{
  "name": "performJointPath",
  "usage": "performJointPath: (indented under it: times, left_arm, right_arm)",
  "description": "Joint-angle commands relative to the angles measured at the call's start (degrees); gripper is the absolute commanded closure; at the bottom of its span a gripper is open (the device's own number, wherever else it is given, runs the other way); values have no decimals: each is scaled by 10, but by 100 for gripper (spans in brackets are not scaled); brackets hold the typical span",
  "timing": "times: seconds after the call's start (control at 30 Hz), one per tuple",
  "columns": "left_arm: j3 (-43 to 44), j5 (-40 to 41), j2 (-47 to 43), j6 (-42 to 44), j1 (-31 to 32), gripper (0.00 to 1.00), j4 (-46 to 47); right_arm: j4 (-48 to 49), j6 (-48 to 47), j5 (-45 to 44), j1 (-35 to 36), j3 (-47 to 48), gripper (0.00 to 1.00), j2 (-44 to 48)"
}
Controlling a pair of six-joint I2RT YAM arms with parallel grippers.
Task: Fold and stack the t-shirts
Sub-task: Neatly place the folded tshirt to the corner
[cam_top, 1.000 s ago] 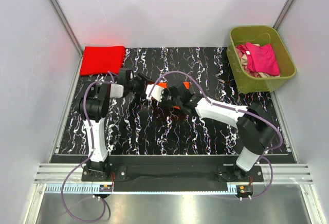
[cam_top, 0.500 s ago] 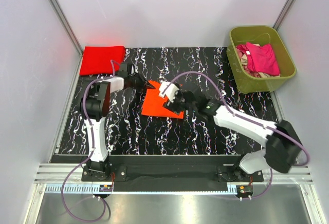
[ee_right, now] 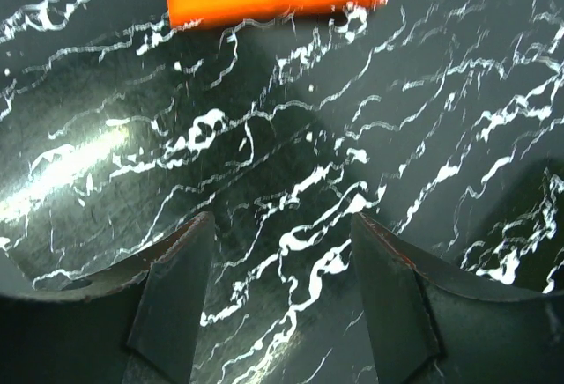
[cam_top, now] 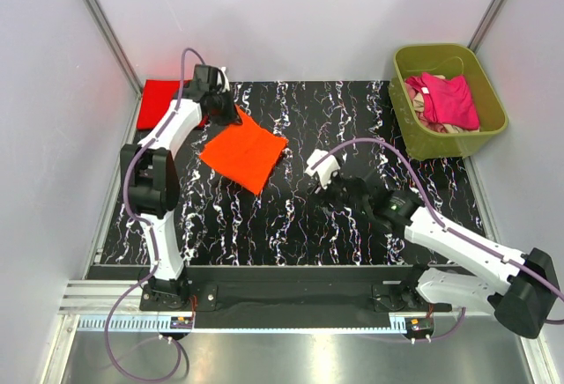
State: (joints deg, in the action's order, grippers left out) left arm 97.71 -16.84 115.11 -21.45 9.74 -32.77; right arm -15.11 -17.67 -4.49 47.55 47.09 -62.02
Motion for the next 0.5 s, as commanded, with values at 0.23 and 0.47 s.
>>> performJointPath:
  times: [0.23,0.47]
  left_arm:
    - [170,157,4,175,-30,100,-73]
    - [285,125,63,232,-50,100,-59]
  right_arm:
    - [-18,26,-17,-2,-24,32,42]
    - [-17,30,-7,-2,-27,32,34]
